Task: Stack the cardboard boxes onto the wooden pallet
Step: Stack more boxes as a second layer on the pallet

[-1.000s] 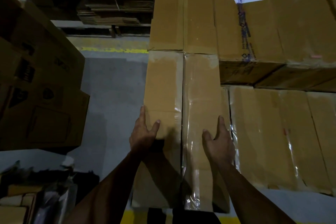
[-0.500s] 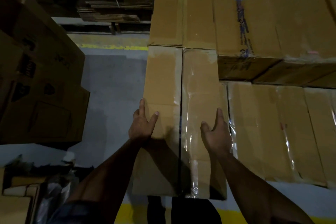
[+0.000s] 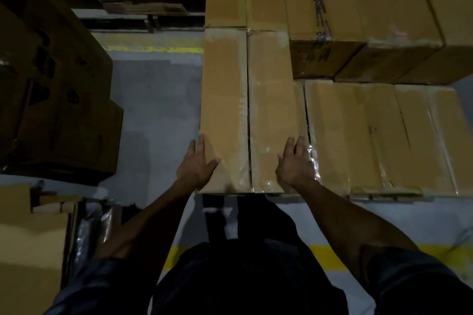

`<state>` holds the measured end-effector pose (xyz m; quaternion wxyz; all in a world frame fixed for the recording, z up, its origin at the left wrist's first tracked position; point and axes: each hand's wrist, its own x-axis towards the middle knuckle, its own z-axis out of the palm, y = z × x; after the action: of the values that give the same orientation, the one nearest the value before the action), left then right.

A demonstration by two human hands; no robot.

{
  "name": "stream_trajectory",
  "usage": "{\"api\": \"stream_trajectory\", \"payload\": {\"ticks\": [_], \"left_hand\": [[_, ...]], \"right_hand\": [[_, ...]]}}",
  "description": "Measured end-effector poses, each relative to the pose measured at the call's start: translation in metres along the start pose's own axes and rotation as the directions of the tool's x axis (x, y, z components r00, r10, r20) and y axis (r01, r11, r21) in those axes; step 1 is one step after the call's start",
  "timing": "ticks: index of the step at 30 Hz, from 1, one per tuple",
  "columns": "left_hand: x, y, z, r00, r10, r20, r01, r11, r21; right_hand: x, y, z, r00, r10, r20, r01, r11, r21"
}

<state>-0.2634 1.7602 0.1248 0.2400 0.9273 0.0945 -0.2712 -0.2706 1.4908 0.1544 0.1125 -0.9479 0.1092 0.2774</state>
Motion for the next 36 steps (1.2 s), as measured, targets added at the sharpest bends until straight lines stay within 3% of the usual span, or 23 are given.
{"api": "stream_trajectory", "payload": {"ticks": [6, 11, 15, 21, 36], "left_hand": [[-0.051, -0.021, 0.028, 0.991, 0.134, 0.013, -0.130, 0.978, -0.161], [-0.062, -0.032, 0.031, 0.979, 0.171, 0.115, -0.158, 0.981, -0.115], [-0.057, -0.030, 0.032, 0.982, 0.189, -0.021, -0.189, 0.982, -0.028], [-0.058, -0.030, 0.026, 0.973, 0.206, -0.100, -0.210, 0.977, -0.035], [-0.056, -0.030, 0.033, 0.979, 0.189, -0.080, -0.192, 0.981, -0.031]], "right_hand": [[-0.028, 0.015, 0.010, 0.999, -0.027, 0.048, 0.024, 0.998, 0.066], [-0.035, 0.024, 0.027, 0.995, -0.057, 0.085, 0.042, 0.986, 0.161], [-0.033, 0.025, 0.032, 0.996, -0.066, 0.055, 0.054, 0.980, 0.193], [-0.030, 0.020, 0.035, 0.998, -0.062, -0.019, 0.065, 0.974, 0.216], [-0.027, 0.016, 0.033, 0.999, -0.018, -0.033, 0.025, 0.981, 0.194]]}}
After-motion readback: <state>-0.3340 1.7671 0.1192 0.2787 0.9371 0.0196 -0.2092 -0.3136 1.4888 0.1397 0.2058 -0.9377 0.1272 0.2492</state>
